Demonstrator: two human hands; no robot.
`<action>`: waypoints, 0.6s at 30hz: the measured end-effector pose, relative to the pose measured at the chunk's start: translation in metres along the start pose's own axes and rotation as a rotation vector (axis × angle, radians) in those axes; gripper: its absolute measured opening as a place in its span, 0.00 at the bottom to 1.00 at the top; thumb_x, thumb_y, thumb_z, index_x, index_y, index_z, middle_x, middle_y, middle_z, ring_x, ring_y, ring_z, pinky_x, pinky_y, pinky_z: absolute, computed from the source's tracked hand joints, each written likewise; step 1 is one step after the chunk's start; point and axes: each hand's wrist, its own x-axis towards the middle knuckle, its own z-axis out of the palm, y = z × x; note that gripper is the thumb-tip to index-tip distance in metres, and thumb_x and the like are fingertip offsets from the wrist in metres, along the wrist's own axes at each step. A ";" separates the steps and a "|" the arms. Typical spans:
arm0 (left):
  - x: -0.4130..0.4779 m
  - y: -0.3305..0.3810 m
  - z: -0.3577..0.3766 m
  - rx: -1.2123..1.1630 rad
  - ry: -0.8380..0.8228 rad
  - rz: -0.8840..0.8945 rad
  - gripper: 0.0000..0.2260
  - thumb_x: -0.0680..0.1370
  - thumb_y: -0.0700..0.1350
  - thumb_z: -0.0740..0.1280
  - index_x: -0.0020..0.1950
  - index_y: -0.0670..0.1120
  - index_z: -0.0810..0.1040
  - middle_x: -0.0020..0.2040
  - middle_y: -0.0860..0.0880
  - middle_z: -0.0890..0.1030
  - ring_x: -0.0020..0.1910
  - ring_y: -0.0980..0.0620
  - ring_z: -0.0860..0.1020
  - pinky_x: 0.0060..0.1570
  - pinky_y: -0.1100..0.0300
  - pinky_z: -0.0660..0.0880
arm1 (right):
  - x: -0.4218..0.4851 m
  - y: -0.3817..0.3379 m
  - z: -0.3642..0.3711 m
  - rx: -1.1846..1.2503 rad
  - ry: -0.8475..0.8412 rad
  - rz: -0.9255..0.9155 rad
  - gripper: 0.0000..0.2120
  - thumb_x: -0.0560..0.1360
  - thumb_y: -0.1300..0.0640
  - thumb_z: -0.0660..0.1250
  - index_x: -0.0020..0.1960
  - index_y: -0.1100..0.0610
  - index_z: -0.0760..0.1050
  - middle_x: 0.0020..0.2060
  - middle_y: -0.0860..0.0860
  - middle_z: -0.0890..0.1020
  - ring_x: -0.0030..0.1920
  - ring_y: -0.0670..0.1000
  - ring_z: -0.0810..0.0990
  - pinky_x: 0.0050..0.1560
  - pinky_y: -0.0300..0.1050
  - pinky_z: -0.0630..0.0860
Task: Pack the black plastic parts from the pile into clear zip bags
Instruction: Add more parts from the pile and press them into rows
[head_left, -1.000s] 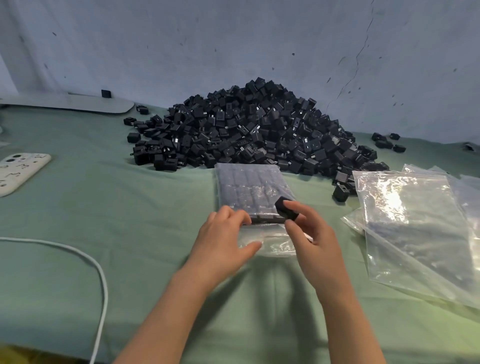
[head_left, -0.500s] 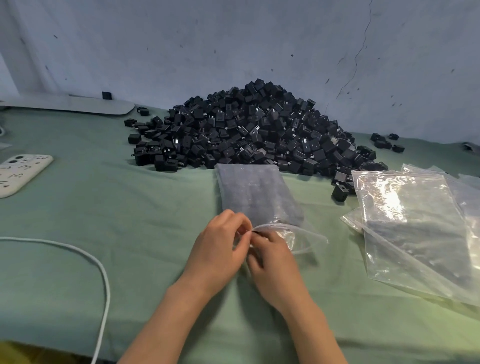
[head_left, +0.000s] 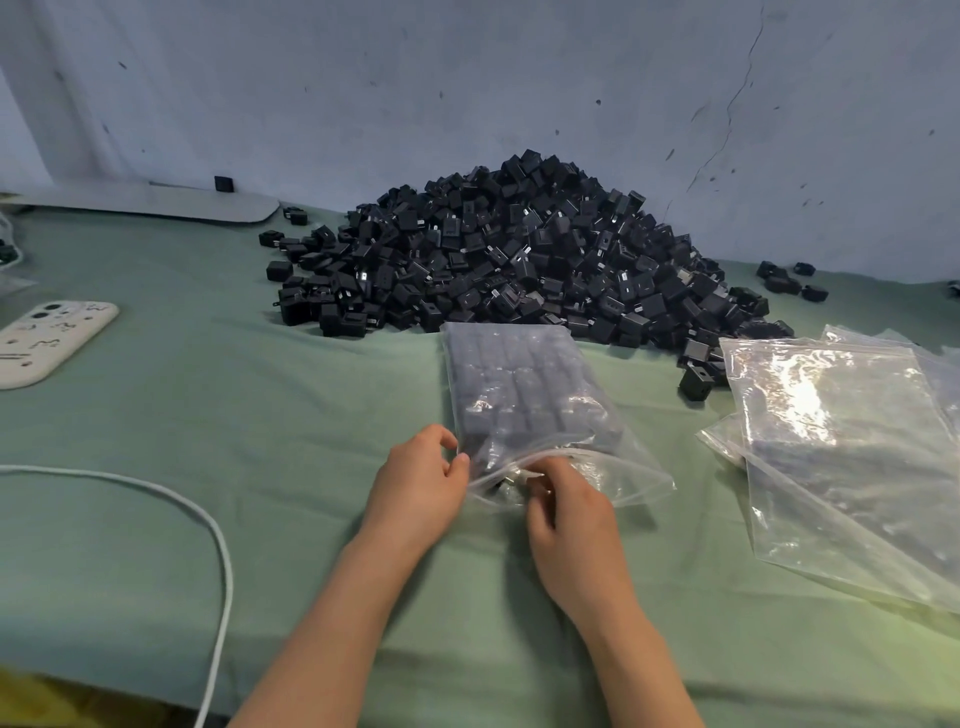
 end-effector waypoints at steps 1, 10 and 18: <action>0.000 0.000 0.000 0.007 -0.001 0.001 0.07 0.78 0.46 0.63 0.54 0.46 0.75 0.39 0.46 0.81 0.45 0.44 0.79 0.46 0.55 0.73 | 0.002 0.000 0.002 -0.006 0.004 0.017 0.12 0.75 0.68 0.61 0.54 0.58 0.77 0.47 0.52 0.81 0.48 0.55 0.77 0.44 0.39 0.65; 0.006 0.005 -0.004 0.139 -0.142 0.052 0.20 0.78 0.42 0.58 0.71 0.46 0.70 0.56 0.41 0.81 0.57 0.43 0.77 0.57 0.53 0.73 | 0.020 -0.004 0.007 0.020 -0.062 0.113 0.06 0.75 0.55 0.68 0.51 0.56 0.78 0.45 0.50 0.82 0.47 0.52 0.79 0.52 0.49 0.74; 0.006 0.007 -0.006 0.119 -0.163 0.047 0.21 0.78 0.42 0.58 0.71 0.48 0.69 0.57 0.40 0.80 0.56 0.42 0.77 0.56 0.52 0.73 | 0.024 -0.003 0.015 -0.021 -0.017 0.161 0.11 0.73 0.50 0.71 0.49 0.57 0.77 0.45 0.51 0.82 0.49 0.53 0.79 0.52 0.50 0.74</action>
